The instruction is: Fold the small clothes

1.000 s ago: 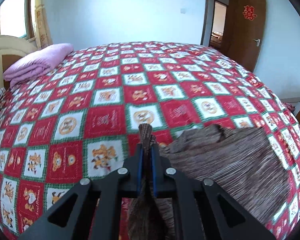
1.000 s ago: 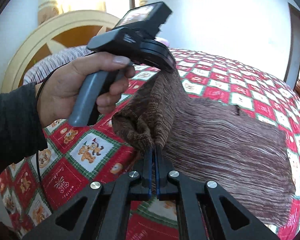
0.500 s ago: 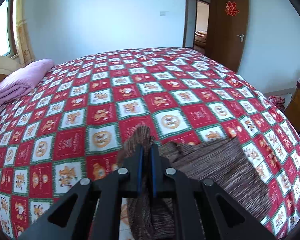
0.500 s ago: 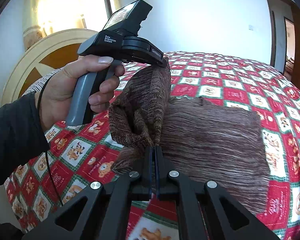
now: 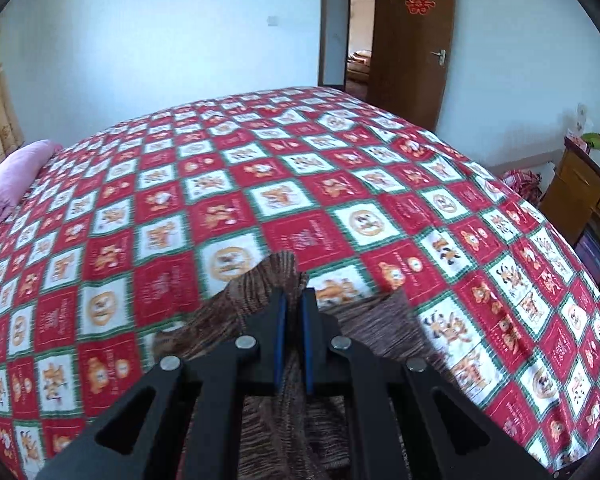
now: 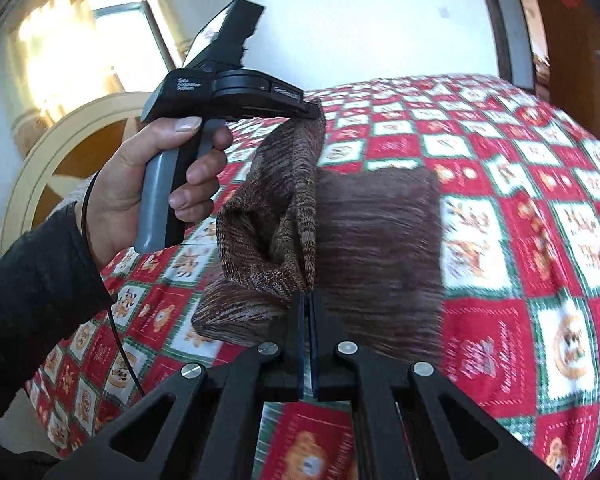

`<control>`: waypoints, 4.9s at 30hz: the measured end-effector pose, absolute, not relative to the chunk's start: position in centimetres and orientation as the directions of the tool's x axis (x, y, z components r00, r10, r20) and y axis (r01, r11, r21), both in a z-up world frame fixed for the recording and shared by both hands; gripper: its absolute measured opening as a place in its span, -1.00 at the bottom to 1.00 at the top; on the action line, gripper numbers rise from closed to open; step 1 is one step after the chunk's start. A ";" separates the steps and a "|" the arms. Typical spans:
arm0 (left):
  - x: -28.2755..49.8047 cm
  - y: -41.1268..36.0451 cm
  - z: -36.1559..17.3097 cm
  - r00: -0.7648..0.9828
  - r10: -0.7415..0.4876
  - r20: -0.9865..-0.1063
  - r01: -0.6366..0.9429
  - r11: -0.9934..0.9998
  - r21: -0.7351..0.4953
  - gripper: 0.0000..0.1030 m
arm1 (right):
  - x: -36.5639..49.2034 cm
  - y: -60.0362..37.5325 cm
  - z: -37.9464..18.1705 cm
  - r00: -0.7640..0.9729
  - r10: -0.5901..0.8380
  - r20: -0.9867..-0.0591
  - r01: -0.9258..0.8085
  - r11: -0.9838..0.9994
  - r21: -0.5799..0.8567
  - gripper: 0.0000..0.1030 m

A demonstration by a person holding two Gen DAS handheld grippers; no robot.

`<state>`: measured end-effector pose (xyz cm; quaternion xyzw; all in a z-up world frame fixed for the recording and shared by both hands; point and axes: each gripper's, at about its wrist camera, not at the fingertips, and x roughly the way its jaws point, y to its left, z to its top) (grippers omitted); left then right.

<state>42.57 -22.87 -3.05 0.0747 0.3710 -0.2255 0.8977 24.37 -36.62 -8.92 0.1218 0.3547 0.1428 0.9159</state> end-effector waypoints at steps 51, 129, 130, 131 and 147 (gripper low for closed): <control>35.8 -20.7 -6.2 0.712 -0.276 -0.646 0.410 0.910 0.064 0.72 | 24.9 -44.5 -12.7 0.717 0.233 -0.658 0.042 0.926 0.374 0.21; 33.7 -15.9 -14.6 0.502 -0.444 -0.742 0.425 0.874 -0.236 0.97 | 44.8 -48.0 -16.2 0.629 0.492 -0.602 -0.001 0.775 0.632 -0.12; 33.7 -16.0 -14.6 0.499 -0.448 -0.742 0.428 0.872 -0.238 0.96 | 45.2 -48.2 -16.4 0.628 0.510 -0.588 -0.005 0.758 0.652 -0.11; 33.6 -16.0 -14.6 0.498 -0.451 -0.741 0.432 0.870 -0.239 0.90 | 45.5 -48.4 -16.6 0.628 0.520 -0.579 -0.006 0.747 0.664 -0.11; 33.0 -17.1 -14.1 0.480 -0.491 -0.728 0.497 0.835 -0.235 0.32 | 47.3 -46.5 -17.1 0.591 0.565 -0.576 -0.046 0.736 0.675 -0.53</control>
